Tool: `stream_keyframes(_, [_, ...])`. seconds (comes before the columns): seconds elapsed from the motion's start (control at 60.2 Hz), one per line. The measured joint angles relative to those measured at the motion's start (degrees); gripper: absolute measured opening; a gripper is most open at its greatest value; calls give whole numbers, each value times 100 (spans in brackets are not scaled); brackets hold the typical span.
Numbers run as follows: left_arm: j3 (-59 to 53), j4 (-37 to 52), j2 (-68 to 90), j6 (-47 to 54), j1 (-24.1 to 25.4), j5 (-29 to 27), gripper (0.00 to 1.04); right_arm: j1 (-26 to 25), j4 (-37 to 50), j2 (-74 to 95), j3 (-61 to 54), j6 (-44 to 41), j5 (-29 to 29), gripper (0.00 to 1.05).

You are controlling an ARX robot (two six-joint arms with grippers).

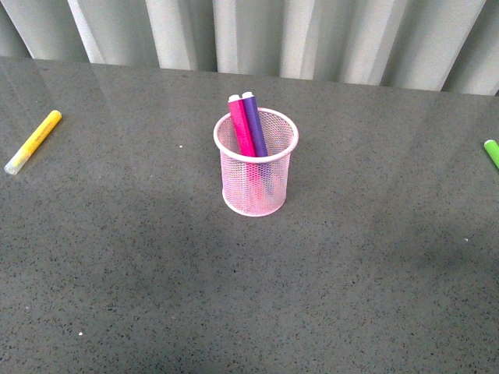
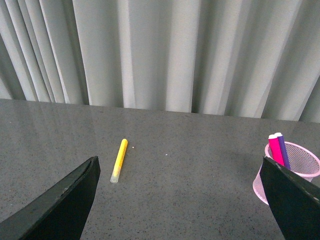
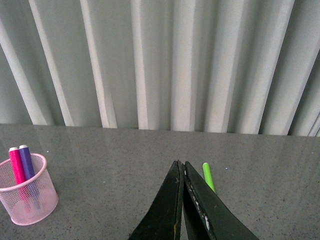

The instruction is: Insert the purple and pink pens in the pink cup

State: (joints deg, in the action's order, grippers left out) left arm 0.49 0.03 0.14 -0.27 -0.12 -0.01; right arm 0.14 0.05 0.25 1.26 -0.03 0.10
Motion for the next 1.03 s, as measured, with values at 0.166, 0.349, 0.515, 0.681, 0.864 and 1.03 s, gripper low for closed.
stream_keyframes(0.166, [0,0,0,0,0,0,98,0,-2,0,0,2,-2,40])
stream_keyframes(0.349, [0,0,0,2,0,0,98,0,-2,0,0,2,-2,73])
stream_keyframes(0.515, [0,0,0,0,0,0,98,0,-2,0,0,7,0,100])
stream_keyframes(0.681, [0,0,0,0,0,0,98,0,-2,0,0,7,-2,98])
stream_keyframes(0.864, [0,0,0,0,0,0,98,0,-2,0,0,4,-2,98])
stream_keyframes(1.03, [0,0,0,0,0,0,98,0,-2,0,0,4,-2,98])
